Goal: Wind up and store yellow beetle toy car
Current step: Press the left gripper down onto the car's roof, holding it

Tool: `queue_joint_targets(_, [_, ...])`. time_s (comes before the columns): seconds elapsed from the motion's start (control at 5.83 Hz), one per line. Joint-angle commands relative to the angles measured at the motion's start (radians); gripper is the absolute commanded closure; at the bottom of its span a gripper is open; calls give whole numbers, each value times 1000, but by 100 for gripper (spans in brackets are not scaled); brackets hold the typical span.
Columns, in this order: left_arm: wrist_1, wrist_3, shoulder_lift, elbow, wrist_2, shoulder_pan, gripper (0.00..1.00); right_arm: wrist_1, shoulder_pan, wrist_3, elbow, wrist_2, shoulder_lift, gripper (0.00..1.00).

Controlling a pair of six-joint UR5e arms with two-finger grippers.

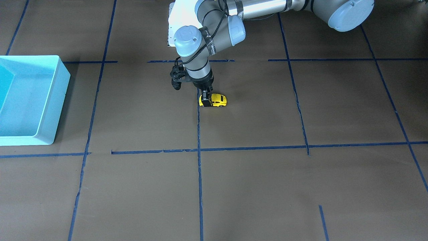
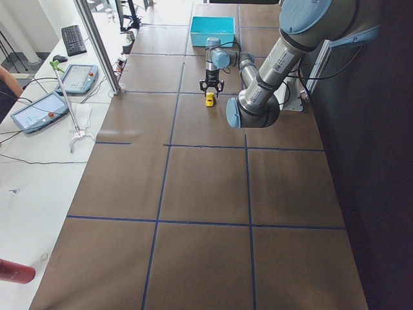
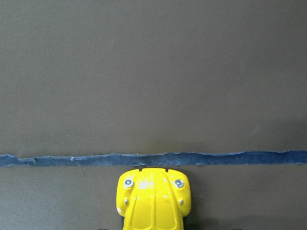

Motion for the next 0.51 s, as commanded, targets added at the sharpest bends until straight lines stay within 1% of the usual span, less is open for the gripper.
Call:
queue_joint_targets(0.0, [-1,0,-3,0,6,0,65,91,-1,3,-12,-3,-2,0])
queue_joint_targets(0.17, [-1,0,-3,2,10,3,77,93,-1,2,-35,-1,-3,0])
queue_joint_targets(0.34, [-3,0,-3,1,22,5,88,93,-1,2,-36,-1,-6,0])
